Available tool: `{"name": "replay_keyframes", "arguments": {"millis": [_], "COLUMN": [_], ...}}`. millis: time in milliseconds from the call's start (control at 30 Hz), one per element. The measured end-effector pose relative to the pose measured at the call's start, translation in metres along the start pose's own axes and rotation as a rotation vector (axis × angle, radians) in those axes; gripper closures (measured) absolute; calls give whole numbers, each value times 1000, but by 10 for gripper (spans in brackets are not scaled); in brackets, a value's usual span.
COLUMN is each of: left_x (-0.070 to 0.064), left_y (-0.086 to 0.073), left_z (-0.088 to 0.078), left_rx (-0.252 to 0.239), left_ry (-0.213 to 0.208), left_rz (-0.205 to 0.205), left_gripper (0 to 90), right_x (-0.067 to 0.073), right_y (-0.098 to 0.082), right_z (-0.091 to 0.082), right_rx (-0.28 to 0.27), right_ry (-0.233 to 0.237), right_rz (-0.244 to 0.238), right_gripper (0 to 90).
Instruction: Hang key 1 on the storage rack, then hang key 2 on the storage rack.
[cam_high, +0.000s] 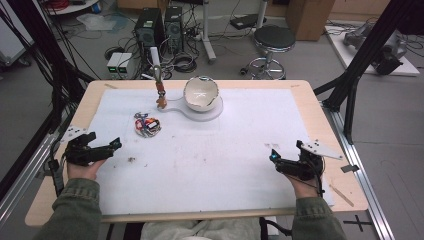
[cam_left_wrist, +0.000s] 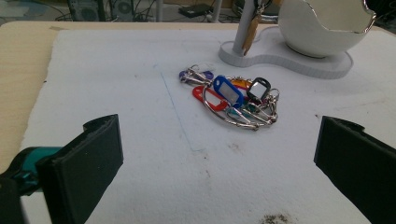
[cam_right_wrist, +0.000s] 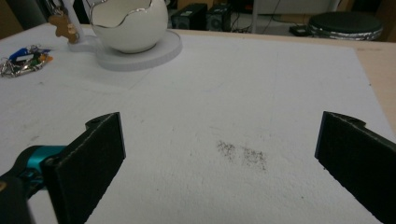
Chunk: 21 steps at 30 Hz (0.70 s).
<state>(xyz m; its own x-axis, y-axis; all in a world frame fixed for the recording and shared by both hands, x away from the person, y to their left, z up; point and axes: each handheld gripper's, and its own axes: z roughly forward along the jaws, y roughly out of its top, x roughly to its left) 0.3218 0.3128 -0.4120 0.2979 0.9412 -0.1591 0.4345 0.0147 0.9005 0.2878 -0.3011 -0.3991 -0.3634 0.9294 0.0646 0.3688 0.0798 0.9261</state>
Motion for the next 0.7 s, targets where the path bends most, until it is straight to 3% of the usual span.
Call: {"name": "replay_keyframes", "arguments": {"millis": [133,300,500,633,700], "left_x": [-2,-13,-26,-28,-26], "left_y": [7,17,25,34,40], "left_z": [4,11,16,18,19], "left_rx": [25,70,104,111,112], "left_ry": [-26,-70,-81,-107,-119], "left_rz": [5,48,103,90,92], "left_gripper": [17,17,17,19,63], "right_x": [0,-1,0,3,4], "right_y": [-1,-3,-4,-4,-4], "right_z": [0,-2,-2,-1,0], "right_rx": [7,4,6,7,6], "right_ry": [-11,-12,-8,0,3], "right_rz": [4,-5,-8,-31,-47], "right_gripper": [8,8,8,8,8]}}
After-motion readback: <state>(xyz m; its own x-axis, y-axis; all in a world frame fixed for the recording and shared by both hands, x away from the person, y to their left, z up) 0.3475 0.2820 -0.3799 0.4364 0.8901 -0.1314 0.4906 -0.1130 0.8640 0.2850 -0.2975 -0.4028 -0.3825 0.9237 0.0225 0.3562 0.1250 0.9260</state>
